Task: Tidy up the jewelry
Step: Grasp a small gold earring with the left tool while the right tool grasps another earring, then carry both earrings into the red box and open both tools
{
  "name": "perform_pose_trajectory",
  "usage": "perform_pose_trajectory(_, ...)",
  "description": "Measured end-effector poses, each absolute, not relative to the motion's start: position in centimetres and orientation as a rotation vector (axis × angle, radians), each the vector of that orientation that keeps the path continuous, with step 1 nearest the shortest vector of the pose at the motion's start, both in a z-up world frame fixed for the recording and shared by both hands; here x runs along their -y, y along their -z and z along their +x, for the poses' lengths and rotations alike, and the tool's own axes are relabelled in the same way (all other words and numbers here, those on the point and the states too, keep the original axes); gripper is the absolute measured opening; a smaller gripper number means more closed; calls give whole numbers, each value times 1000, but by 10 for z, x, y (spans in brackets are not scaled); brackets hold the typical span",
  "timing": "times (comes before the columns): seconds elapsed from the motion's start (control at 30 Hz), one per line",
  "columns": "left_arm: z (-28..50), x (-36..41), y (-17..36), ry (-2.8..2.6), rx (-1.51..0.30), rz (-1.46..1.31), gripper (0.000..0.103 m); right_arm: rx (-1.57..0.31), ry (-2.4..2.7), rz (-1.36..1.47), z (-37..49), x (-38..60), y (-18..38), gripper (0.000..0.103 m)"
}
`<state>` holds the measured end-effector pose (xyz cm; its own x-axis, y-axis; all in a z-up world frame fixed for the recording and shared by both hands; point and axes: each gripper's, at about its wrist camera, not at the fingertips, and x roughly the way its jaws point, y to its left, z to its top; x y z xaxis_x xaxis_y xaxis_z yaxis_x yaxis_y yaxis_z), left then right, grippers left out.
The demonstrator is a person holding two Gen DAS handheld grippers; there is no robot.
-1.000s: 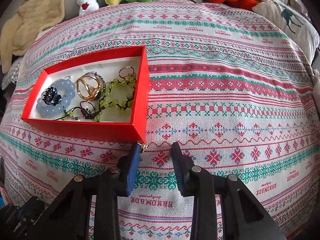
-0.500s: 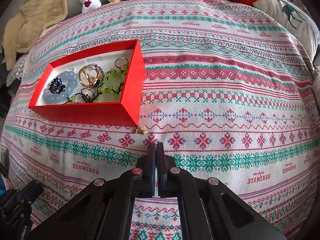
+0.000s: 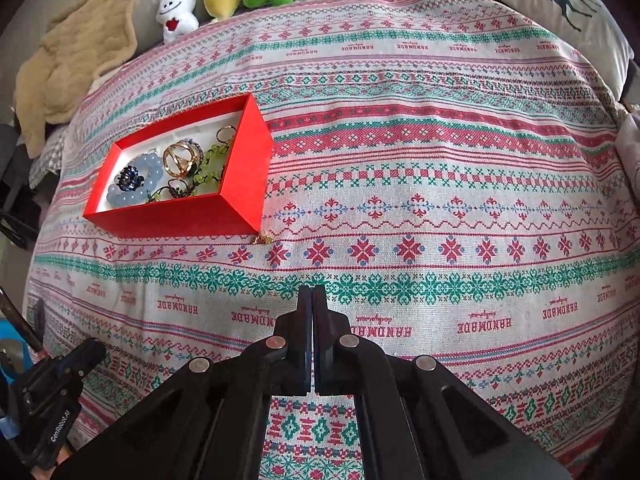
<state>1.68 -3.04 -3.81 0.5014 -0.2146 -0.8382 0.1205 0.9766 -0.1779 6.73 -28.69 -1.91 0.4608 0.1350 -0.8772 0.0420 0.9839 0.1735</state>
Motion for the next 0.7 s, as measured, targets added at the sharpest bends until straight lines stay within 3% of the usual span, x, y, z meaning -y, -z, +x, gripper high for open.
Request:
perform_pose_trajectory(0.17,21,32,40,213,-1029,-98,3,-1051,-106,154,73,273,17,4)
perform_pose_trajectory(0.23,21,32,40,212,-1031,-98,3,-1062,-116,120,78,263,21,21)
perform_pose_trajectory(0.3,21,30,41,210,-1032,-100,3,-1056,-115,94,82,258,25,45)
perform_pose_trajectory(0.7,21,20,44,209,-1041,-111,3,-1025,-121,-105,110,233,49,45)
